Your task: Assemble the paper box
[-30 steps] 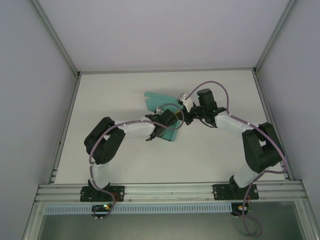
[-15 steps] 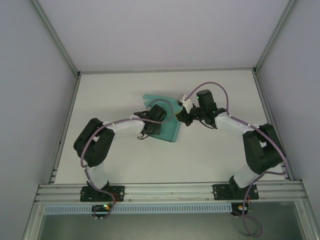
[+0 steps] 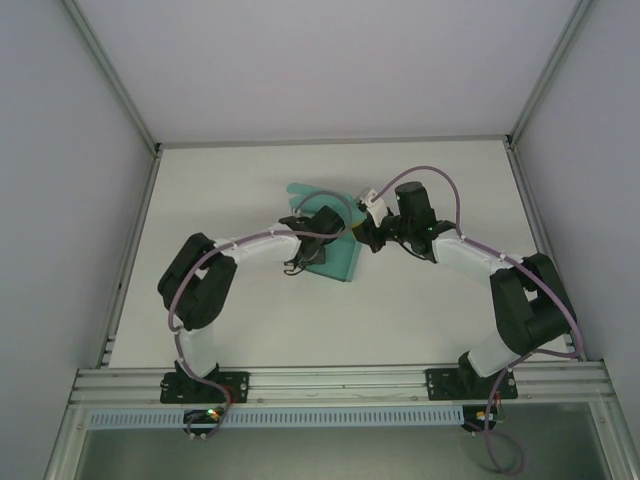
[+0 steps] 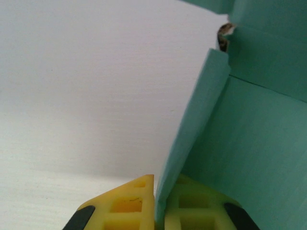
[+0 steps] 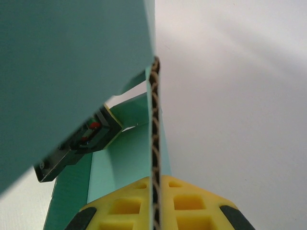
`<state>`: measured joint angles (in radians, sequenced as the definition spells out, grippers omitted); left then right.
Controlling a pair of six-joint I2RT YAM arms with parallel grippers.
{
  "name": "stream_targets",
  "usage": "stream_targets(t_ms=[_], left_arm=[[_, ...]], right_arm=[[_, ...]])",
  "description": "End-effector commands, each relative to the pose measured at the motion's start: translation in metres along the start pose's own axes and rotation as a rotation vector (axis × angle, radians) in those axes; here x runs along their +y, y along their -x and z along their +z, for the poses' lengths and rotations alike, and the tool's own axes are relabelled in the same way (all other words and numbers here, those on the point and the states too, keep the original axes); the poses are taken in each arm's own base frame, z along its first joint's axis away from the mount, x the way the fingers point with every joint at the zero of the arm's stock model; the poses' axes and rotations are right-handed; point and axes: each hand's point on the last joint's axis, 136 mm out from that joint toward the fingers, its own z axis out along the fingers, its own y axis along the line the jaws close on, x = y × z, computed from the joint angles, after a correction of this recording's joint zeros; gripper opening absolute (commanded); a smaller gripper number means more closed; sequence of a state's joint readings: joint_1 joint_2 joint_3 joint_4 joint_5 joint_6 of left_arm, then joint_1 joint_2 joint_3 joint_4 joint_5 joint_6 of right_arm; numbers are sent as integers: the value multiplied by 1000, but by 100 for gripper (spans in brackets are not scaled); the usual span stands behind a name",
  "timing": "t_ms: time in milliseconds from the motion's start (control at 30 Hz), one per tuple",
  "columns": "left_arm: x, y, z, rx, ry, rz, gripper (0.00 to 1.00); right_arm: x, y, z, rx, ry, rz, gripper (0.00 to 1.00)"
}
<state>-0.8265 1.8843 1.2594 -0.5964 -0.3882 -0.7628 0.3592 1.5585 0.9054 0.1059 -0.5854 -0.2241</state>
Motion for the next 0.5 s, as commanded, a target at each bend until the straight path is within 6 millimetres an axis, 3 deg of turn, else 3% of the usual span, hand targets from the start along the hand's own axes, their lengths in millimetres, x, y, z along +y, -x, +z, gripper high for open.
stream_targets(t_ms=[0,200,333,467], left_arm=[[41,-7,12,-2,201,109,14],[19,-10,-3,-5,10,169,37],[6,-7,-27,-32,-115,168,64],[1,-5,-48,-61,-221,134,81]], right_arm=[[20,17,-13,-46,63,-8,0],[21,13,-10,-37,88,-50,0],[26,8,-5,-27,138,-86,0],[26,1,3,-20,171,-102,0]])
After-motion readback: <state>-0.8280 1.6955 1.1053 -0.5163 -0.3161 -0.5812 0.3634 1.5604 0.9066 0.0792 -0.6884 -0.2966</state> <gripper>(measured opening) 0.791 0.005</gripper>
